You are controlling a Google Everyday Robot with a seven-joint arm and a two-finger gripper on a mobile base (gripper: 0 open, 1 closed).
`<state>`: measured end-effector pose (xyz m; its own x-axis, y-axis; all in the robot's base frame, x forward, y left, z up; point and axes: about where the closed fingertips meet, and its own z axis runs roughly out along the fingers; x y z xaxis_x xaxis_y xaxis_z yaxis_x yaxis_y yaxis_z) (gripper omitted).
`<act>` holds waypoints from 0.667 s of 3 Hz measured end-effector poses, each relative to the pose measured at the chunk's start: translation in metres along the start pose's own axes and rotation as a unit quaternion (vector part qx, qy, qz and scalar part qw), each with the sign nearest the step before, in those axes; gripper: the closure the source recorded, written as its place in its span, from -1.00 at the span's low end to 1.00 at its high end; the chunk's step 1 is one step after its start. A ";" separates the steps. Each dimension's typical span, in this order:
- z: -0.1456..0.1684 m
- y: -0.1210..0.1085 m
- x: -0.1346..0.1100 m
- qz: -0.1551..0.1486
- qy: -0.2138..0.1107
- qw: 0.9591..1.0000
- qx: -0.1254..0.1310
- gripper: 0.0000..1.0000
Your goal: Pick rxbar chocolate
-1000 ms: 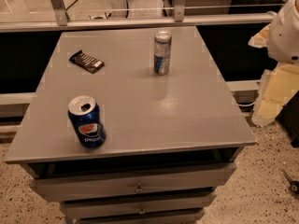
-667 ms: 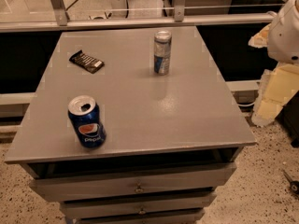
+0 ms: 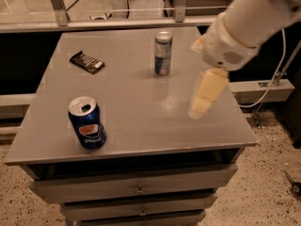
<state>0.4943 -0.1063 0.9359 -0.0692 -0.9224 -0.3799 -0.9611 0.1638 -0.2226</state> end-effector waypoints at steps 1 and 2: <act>0.043 -0.016 -0.049 -0.007 -0.050 0.999 -0.009 -1.00; 0.044 -0.016 -0.049 -0.006 -0.051 0.999 -0.009 -1.00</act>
Offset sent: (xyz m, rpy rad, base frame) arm 0.0268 0.0525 -0.0152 0.0849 -0.0006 0.0380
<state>0.5251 -0.0481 0.9191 -0.0301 -0.8841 -0.4662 -0.9664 0.1449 -0.2123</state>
